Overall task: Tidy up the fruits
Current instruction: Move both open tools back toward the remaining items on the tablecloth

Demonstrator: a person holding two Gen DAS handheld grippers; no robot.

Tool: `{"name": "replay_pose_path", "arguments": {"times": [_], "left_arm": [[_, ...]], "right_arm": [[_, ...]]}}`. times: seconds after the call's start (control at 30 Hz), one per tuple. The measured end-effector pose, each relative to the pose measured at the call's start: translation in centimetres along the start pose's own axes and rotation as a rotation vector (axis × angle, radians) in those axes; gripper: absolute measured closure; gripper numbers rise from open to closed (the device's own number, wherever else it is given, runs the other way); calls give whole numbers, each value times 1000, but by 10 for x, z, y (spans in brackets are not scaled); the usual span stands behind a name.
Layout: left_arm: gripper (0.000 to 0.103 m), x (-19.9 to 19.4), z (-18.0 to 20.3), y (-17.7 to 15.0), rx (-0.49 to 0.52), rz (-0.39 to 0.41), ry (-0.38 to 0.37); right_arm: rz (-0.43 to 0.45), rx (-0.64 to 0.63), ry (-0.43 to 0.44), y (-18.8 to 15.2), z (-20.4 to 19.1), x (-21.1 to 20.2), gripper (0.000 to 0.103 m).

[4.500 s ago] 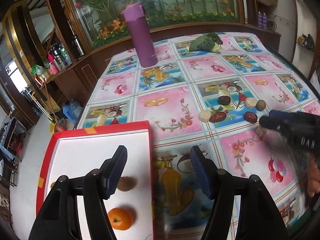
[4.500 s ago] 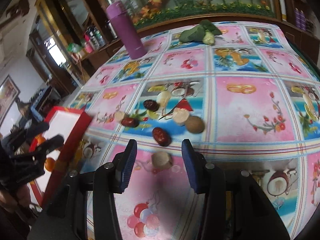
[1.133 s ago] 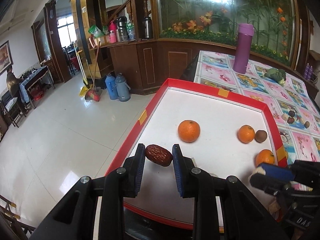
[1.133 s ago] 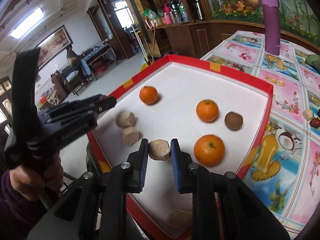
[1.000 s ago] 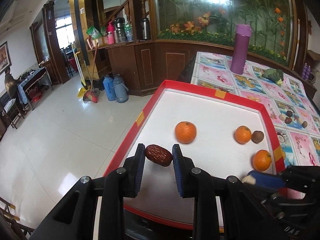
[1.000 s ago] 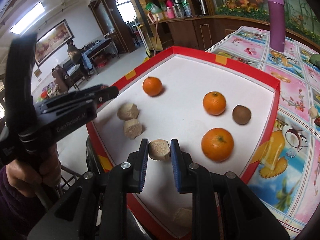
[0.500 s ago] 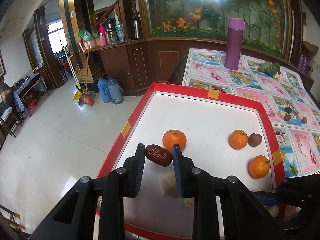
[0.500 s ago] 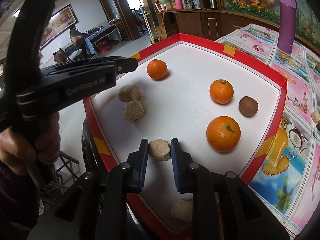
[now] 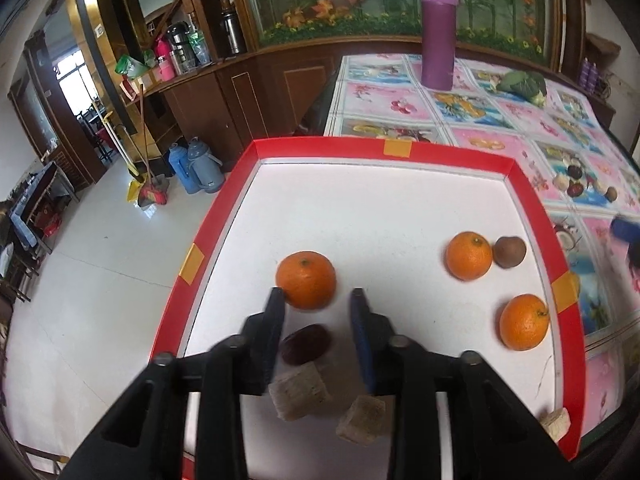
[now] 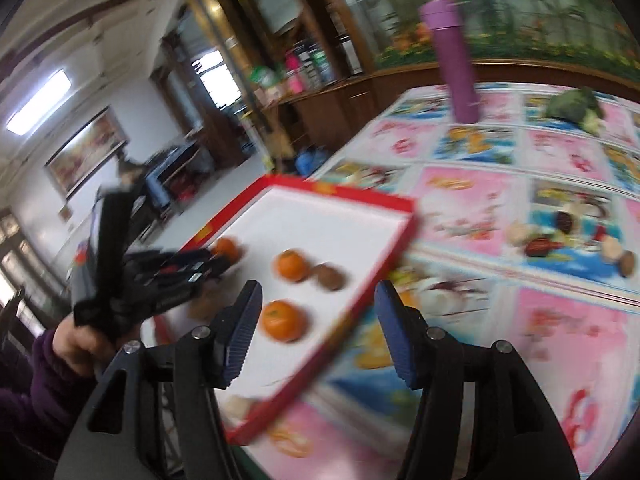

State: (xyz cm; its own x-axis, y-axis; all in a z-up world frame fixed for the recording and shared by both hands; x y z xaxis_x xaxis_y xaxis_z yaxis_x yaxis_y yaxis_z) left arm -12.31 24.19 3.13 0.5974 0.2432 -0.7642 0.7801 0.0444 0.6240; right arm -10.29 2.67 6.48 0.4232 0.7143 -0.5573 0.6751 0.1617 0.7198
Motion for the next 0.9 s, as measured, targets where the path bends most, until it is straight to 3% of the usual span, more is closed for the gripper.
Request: {"name": "replay_pose_path", "arguments": {"times": [0.27,0.47,0.67,0.9], "left_arm": [[60,-10,7,6,0,12,7],[48,-36,42,25,72,98,-43],[48,-42,99,41,179,120,-140],[48,-31,157,52,245,96,-227]], "right_arm": [[131,239,-266,10,117,-64,43],[89,323,-425,3,183,-84,43],[31,259,-485,7,199,-75,47],[-18,185,-477,11,192,-55,54]]}}
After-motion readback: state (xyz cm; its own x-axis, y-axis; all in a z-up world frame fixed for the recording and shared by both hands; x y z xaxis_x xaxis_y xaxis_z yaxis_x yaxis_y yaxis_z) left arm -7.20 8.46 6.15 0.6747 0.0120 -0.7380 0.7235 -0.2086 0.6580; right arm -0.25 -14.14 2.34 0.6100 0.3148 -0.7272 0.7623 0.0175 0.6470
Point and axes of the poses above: each gripper's, at about its wrist camera, not at the fingertips, and x roughly the way its jaws point, z to its right, y to its top, the point moved 1 cm from there along x, roughly the way its jaws point, and after that the axes turned 1 degree about z, right-handed, at the moved point
